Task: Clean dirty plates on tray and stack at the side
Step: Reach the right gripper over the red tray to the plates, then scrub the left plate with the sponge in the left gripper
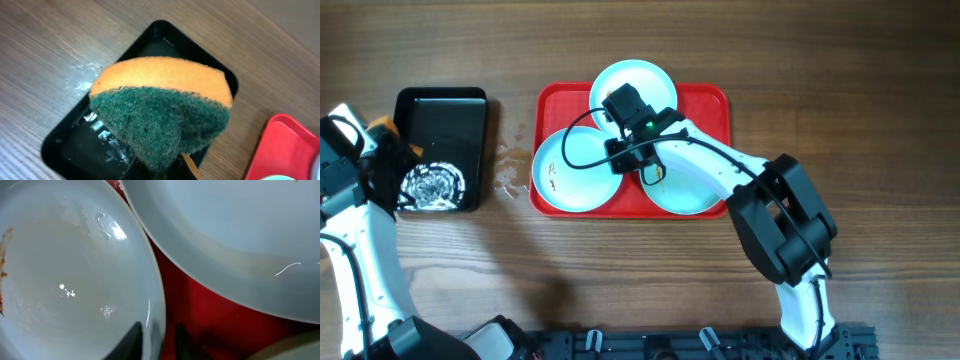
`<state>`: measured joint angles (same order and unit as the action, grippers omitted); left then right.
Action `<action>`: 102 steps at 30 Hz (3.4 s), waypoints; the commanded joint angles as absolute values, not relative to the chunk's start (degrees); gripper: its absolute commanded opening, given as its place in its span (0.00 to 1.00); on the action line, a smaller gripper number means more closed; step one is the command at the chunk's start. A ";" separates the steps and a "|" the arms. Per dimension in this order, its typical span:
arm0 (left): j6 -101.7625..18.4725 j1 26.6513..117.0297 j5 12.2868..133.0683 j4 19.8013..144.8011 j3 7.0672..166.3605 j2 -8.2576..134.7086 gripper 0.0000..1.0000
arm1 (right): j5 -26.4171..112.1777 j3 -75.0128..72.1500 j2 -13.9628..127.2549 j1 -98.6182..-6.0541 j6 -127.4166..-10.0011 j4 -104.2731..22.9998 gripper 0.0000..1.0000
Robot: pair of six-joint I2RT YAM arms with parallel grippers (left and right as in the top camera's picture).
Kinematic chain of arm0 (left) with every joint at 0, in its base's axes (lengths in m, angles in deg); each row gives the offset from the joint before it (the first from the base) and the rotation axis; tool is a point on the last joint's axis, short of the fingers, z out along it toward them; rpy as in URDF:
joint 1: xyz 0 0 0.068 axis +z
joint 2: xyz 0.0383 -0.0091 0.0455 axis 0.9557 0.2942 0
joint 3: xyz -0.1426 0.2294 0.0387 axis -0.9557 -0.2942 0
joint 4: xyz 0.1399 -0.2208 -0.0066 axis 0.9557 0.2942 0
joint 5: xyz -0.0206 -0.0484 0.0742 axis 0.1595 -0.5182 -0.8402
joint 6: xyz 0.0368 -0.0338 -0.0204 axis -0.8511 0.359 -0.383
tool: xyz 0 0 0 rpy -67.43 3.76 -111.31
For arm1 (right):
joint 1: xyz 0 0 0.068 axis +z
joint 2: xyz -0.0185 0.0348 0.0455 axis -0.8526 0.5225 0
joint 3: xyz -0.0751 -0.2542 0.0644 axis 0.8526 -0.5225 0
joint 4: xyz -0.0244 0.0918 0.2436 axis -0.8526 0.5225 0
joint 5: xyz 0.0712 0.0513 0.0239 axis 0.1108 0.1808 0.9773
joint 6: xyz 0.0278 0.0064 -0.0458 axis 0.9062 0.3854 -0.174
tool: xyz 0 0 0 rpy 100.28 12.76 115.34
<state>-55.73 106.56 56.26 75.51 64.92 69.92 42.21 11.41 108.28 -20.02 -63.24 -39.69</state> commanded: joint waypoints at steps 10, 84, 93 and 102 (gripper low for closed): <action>-53.46 105.21 92.28 75.06 64.92 69.79 0.04 | 41.21 11.30 109.22 -20.04 -61.45 -39.75 0.05; -44.69 61.34 59.59 81.02 69.47 98.19 0.04 | 37.78 11.39 109.20 -20.20 -55.59 -35.38 0.04; -44.39 63.74 50.95 84.78 69.56 98.84 0.04 | 37.25 11.39 109.20 -20.20 -55.57 -34.44 0.04; -44.58 68.94 40.44 88.93 70.98 87.65 0.04 | 35.61 11.39 109.20 -20.20 -55.57 -33.48 0.04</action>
